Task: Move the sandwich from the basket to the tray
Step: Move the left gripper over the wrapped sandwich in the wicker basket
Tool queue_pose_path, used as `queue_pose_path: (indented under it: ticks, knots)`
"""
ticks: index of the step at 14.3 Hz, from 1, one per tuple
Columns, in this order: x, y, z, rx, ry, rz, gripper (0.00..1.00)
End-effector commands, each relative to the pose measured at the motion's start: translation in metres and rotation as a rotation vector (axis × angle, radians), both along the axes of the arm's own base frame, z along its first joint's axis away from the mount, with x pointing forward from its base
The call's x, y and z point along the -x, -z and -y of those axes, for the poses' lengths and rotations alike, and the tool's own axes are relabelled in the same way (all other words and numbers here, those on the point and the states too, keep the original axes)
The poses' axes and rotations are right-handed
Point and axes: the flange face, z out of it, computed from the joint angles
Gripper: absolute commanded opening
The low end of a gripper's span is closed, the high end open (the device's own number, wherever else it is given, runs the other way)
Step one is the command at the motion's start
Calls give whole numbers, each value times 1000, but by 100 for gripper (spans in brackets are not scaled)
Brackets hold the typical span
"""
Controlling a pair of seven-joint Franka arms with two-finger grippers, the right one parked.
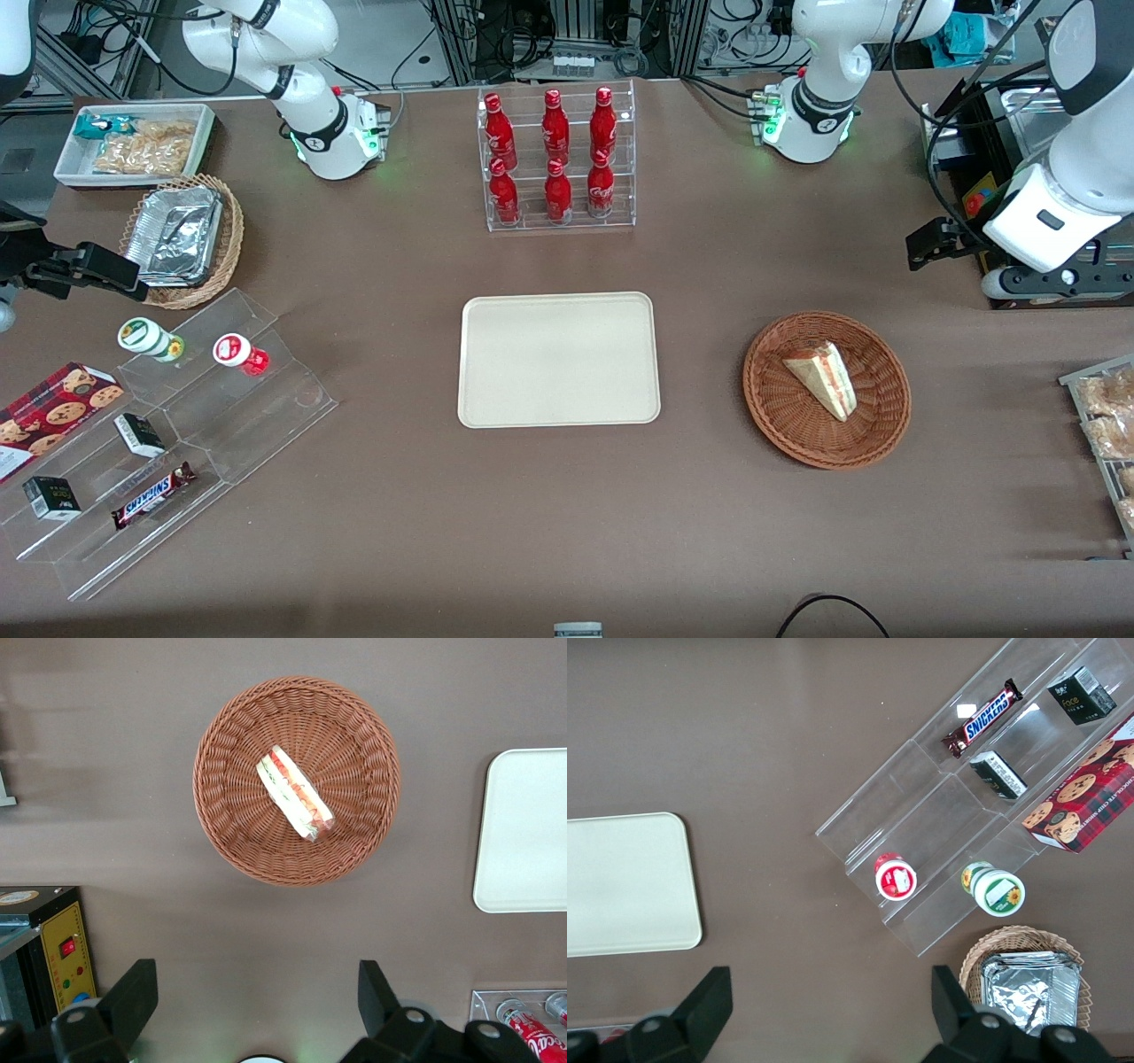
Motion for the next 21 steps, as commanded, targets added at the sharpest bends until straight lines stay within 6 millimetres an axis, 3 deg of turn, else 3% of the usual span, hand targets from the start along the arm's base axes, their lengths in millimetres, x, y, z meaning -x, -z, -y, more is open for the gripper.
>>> queue_pose_path:
  ticks: [1, 3, 7, 10, 13, 17, 21]
  knots:
    - [-4, 3, 1, -13, 22, 2, 100]
    - [-4, 21, 3, -13, 24, -24, 100]
    - [-14, 97, 4, -7, 27, -46, 100]
    - [-5, 153, 4, -3, 29, -19, 100]
    - [5, 196, 3, -8, -74, 25, 100]
    - [11, 228, 12, -4, -298, 105, 100]
    - [-4, 257, 30, 0, -606, 127, 100]
